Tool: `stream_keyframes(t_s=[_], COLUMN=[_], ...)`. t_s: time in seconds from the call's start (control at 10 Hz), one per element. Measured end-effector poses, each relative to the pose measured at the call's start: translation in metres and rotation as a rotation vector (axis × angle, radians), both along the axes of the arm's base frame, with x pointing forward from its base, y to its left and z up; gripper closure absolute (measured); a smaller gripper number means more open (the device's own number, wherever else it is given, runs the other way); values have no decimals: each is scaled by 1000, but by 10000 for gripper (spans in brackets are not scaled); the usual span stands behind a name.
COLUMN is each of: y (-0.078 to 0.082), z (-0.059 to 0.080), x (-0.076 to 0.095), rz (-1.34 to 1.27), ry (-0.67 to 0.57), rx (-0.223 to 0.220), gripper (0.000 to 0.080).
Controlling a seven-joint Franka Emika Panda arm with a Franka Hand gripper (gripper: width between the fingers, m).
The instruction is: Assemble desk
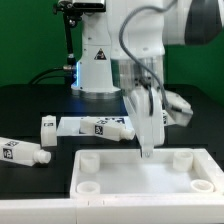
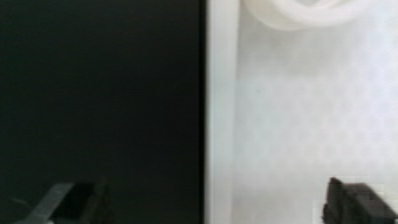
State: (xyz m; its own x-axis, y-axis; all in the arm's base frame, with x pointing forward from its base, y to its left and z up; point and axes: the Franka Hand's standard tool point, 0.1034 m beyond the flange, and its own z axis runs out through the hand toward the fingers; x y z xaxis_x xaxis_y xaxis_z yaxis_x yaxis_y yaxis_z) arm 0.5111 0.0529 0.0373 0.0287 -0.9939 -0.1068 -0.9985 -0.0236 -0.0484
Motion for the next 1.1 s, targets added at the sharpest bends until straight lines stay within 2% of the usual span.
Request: stream_keyframes(t_s=[0.1,0.2,0.6,0.7,0.9,1.0,1.1], y=[7,11,10,13,30,38,40], z=[14,25,22,21,18,19,21], x=[-6,-4,-5,-17,-51,-58,-54], rz=[15,11,10,-9,87,129,20], ry=[16,36,32,33,58,79,86], rx=[31,47,43,40,37,29,26], gripper=[165,154,151,151,151,151,151])
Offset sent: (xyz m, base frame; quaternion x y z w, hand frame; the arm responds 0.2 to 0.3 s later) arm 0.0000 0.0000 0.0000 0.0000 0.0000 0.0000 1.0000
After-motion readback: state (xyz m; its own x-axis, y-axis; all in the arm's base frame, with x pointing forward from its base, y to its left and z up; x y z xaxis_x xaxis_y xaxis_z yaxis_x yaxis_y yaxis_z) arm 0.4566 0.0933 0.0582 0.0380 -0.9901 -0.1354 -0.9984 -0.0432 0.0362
